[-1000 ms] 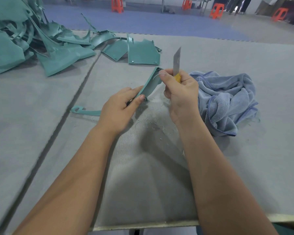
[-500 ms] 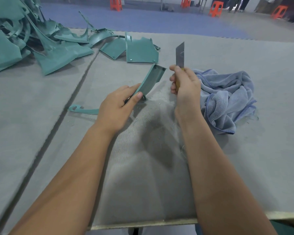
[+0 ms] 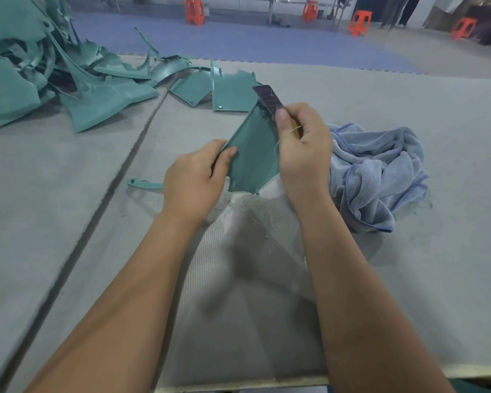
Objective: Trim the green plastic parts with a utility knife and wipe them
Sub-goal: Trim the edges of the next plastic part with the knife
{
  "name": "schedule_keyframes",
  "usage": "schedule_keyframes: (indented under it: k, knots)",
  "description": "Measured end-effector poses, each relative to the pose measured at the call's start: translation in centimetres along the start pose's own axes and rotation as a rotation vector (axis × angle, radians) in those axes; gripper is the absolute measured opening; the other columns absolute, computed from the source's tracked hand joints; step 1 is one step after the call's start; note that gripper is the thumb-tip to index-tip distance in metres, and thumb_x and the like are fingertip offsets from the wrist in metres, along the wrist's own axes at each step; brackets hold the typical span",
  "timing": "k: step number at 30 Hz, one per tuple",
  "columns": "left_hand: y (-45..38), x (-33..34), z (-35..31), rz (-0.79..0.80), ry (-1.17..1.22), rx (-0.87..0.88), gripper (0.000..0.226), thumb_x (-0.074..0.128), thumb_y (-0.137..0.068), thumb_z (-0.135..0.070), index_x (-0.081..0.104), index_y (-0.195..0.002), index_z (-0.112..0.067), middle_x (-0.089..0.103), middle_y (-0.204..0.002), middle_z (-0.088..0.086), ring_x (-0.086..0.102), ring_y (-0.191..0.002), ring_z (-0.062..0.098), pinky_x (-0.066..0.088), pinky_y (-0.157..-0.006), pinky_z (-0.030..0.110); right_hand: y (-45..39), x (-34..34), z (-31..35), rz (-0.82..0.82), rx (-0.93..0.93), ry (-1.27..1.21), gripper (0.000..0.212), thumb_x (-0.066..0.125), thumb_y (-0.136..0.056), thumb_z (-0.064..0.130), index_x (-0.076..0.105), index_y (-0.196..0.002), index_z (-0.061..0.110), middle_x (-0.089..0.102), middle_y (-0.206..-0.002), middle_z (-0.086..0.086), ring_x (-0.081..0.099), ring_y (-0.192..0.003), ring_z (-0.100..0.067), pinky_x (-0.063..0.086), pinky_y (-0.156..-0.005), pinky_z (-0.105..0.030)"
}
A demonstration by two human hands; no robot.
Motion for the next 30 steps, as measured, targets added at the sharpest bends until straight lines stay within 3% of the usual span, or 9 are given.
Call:
schedule_keyframes:
  k: [6,11,15,18,21,27,30]
  knots:
    - [0.0,0.1,0.3,-0.003,-0.015,-0.009,0.038,0.041,-0.096,-0.041,0.061,-0.084,-0.011,0.057,-0.062,0.001,0.053,-0.059,0.028,0.045,-0.053,0.044,-0.2,0.8,0.4,0.036,0.027,0.176,0.022,0.053,-0.096,0.023,0.059,-0.074,0.023,0.044,-0.051,0.013,0.039,-0.053,-0.004,0.033,-0.054,-0.026]
    - [-0.1,0.1,0.3,0.015,-0.002,-0.011,0.039,0.04,-0.096,-0.042,0.061,-0.085,-0.011,0.058,-0.063,0.0,0.053,-0.061,0.027,0.045,-0.053,0.042,-0.5,0.9,1.2,0.048,0.041,0.366,0.025,0.05,-0.097,0.028,0.065,-0.081,0.014,0.045,-0.055,0.006,0.039,-0.055,-0.01,0.031,-0.055,-0.033]
    - [0.0,0.1,0.5,0.014,0.016,-0.008,0.037,0.041,-0.097,-0.039,0.058,-0.081,-0.01,0.054,-0.06,-0.001,0.05,-0.058,0.026,0.043,-0.052,0.042,-0.8,0.7,1.5,0.099,0.029,0.371,0.03,0.053,-0.094,0.024,0.057,-0.072,0.004,0.031,-0.051,0.003,0.028,-0.054,-0.015,0.023,-0.053,-0.033]
    - [0.0,0.1,0.7,0.004,0.024,-0.024,0.036,0.042,-0.096,-0.039,0.054,-0.077,-0.011,0.047,-0.056,-0.004,0.046,-0.056,0.024,0.04,-0.051,0.039,-1.0,0.9,1.3,0.218,0.044,0.384,0.028,0.057,-0.089,0.024,0.059,-0.074,0.0,0.031,-0.053,0.003,0.028,-0.053,-0.014,0.024,-0.053,-0.03]
    - [-0.1,0.3,1.0,0.003,0.01,-0.043,0.035,0.042,-0.096,-0.04,0.053,-0.075,-0.014,0.052,-0.058,-0.003,0.049,-0.057,0.025,0.039,-0.052,0.038,0.1,2.2,1.3,0.393,0.026,0.371,0.027,0.061,-0.086,0.022,0.06,-0.073,-0.002,0.036,-0.055,-0.001,0.032,-0.055,-0.016,0.028,-0.055,-0.031]
    - [0.1,0.2,1.0,0.005,0.026,-0.015,0.037,0.043,-0.098,-0.039,0.05,-0.074,-0.011,0.047,-0.056,-0.004,0.046,-0.055,0.024,0.036,-0.05,0.036,-1.1,0.3,1.3,0.16,0.039,0.299,0.025,0.057,-0.091,0.025,0.064,-0.074,0.009,0.039,-0.046,0.009,0.031,-0.049,-0.008,0.026,-0.052,-0.029]
    - [0.1,0.2,1.1,0.009,0.027,-0.018,0.036,0.042,-0.098,-0.039,0.046,-0.071,-0.014,0.045,-0.055,-0.004,0.046,-0.055,0.024,0.036,-0.05,0.038,-0.6,1.0,1.1,0.276,0.024,0.348,0.026,0.058,-0.091,0.023,0.065,-0.079,0.001,0.035,-0.052,0.004,0.031,-0.054,-0.012,0.026,-0.054,-0.031]
Point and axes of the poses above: each hand's wrist, its own y-axis away from the middle knuckle, its own x-axis out of the palm, z = x × y, the point moved 6 cm from there along -y, towards the middle knuckle
